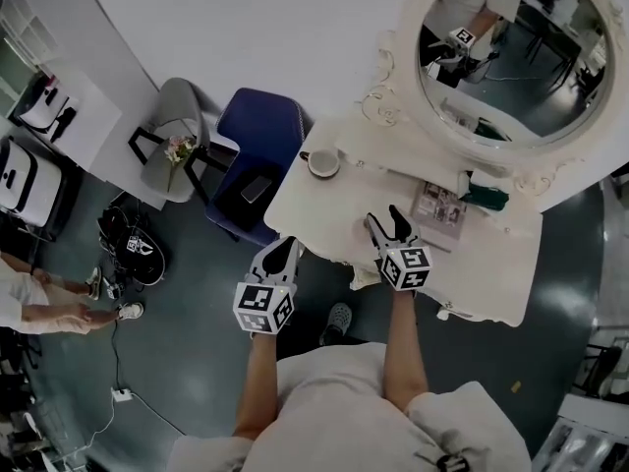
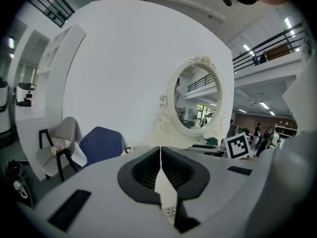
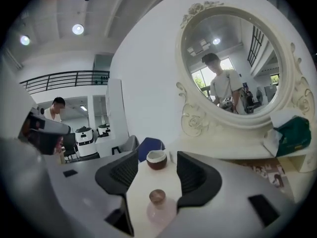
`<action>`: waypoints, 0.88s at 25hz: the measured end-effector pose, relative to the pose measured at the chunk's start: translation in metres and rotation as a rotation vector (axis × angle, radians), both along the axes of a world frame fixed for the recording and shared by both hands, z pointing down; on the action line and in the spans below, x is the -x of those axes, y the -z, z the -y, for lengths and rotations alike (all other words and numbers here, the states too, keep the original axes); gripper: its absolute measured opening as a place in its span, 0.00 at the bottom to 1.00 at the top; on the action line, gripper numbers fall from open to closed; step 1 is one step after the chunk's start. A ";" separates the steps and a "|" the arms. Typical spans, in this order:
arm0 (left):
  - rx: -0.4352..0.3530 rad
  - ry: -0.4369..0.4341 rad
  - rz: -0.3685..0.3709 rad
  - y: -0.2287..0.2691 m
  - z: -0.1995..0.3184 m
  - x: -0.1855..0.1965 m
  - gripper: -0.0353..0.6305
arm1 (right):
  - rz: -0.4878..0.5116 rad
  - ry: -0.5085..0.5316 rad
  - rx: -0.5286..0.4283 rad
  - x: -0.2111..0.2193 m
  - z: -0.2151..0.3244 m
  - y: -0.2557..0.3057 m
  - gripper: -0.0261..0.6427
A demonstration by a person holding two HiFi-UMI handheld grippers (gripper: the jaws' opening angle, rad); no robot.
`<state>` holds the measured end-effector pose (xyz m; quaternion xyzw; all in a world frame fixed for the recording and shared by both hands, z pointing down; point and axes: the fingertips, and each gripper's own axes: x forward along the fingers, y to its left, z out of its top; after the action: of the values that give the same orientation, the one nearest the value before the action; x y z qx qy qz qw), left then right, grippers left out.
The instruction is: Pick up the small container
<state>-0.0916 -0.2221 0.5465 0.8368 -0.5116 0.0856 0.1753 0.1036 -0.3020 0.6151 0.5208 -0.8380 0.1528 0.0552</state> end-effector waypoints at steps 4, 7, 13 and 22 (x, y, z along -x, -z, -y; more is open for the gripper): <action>0.012 0.012 0.004 -0.003 0.000 0.001 0.10 | -0.039 -0.032 0.100 0.011 0.002 -0.043 0.41; 0.008 0.007 0.016 -0.001 0.003 0.000 0.10 | -0.124 -0.029 0.133 0.018 0.000 -0.066 0.41; -0.006 -0.039 0.050 0.005 0.007 -0.005 0.10 | -0.217 0.027 0.124 0.029 0.009 -0.090 0.40; 0.015 -0.035 0.054 -0.003 0.008 0.003 0.10 | -0.225 -0.101 0.083 0.025 0.009 -0.114 0.26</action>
<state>-0.0946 -0.2303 0.5490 0.8417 -0.5007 0.1150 0.1661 0.0791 -0.3110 0.7288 0.5735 -0.7921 0.1308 0.1626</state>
